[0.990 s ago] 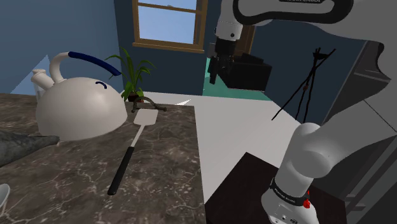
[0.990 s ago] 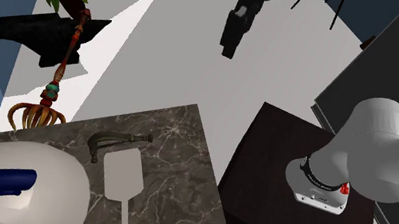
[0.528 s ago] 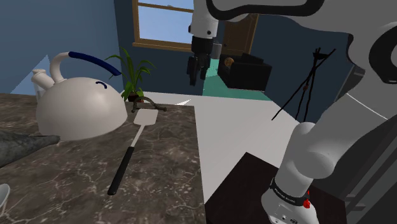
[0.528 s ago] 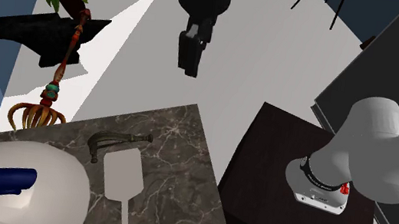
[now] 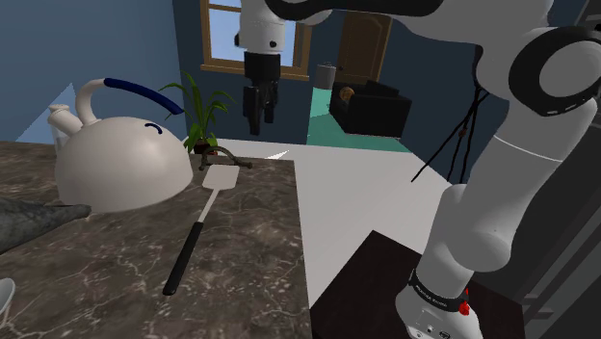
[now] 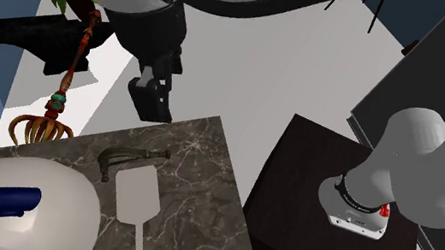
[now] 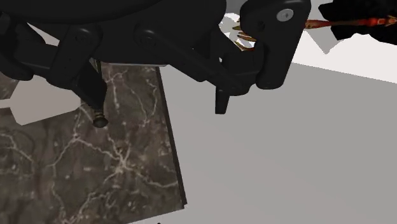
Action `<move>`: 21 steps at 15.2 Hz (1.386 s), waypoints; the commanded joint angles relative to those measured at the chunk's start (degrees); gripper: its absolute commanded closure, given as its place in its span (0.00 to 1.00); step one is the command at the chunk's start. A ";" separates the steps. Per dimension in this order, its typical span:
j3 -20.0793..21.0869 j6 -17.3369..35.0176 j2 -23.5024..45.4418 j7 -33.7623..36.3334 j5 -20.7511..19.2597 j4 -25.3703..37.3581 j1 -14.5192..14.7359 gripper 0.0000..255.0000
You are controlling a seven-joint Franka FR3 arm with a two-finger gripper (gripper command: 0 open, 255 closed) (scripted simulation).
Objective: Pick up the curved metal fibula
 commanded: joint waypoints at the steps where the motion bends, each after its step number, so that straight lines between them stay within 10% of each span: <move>1: 1.43 -1.00 3.84 -0.48 -0.33 4.06 1.21 0.00; 7: 5.41 -5.09 14.27 -1.46 -2.17 16.22 5.29 0.00; 16: 5.23 1.30 12.72 -1.63 -1.74 8.34 4.99 0.00; 17: 5.25 1.20 12.70 -1.60 -1.74 8.41 5.01 1.00; 21: 5.25 1.23 12.65 -1.60 -1.73 8.34 5.01 1.00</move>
